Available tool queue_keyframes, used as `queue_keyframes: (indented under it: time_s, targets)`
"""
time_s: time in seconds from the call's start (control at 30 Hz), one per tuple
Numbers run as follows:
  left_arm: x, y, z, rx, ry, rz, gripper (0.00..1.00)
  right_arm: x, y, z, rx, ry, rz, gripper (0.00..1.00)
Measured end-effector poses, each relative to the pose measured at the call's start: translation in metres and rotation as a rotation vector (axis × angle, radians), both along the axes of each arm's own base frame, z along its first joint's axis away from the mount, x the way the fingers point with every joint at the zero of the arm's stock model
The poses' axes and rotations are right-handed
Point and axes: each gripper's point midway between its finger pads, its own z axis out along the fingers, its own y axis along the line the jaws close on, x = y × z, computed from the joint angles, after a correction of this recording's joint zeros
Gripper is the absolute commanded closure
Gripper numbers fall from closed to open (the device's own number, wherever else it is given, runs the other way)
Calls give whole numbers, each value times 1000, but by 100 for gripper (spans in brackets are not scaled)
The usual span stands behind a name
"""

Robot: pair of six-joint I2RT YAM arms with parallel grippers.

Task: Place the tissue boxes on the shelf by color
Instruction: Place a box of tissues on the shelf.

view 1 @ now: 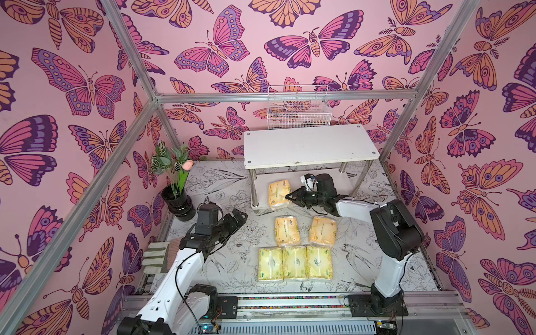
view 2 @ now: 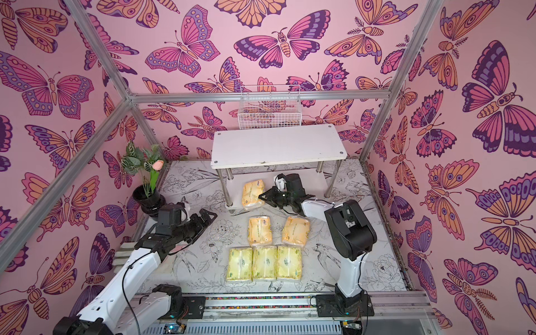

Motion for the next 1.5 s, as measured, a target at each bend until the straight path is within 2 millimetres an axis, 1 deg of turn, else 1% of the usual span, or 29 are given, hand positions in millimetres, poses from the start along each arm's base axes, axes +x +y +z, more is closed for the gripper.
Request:
queue_keyframes:
  time_s: [0.17, 0.27, 0.4, 0.47, 0.57, 0.63, 0.67, 0.73, 0.87, 1.03, 1.13, 1.23, 1.3, 1.5]
  targets:
    - [-2, -9, -4, 10, 15, -41, 0, 22, 12, -10, 6, 8, -8, 92]
    - [-2, -14, -4, 13, 18, -63, 0, 31, 17, -10, 11, 6, -8, 91]
    - [-2, -20, -3, 16, 18, -84, 0, 40, 22, -9, 12, 2, -7, 90]
    - [-2, -22, -3, 17, 17, -92, 1, 41, 23, -9, 10, 4, -6, 88]
    - [-3, -24, -2, 17, 17, -99, 1, 41, 23, -10, 6, 11, -6, 75]
    - [-3, -25, -3, 17, 17, -103, 1, 41, 23, -11, 1, 10, -3, 64]
    - [-3, -25, -3, 17, 18, -103, 0, 40, 22, -12, -3, 12, -2, 57]
    - [-4, -25, -3, 18, 19, -104, 1, 40, 22, -14, -11, 12, 0, 50]
    - [-3, -25, -4, 20, 19, -104, 0, 36, 19, -14, -25, 6, 3, 41]
    - [-4, -28, -2, 26, 11, -119, 0, 26, 8, 0, -61, -27, -6, 34]
    - [-3, -30, 1, 28, 2, -127, 1, 19, 0, 12, -84, -63, -13, 33]
    - [-3, -33, 1, 36, -3, -140, 0, 19, -4, 22, -101, -99, -19, 32]
    - [-4, -35, 0, 40, 0, -151, 0, 20, -5, 23, -109, -110, -23, 30]
    - [-7, -41, -6, 59, 12, -180, 1, 22, -8, 18, -132, -105, -43, 29]
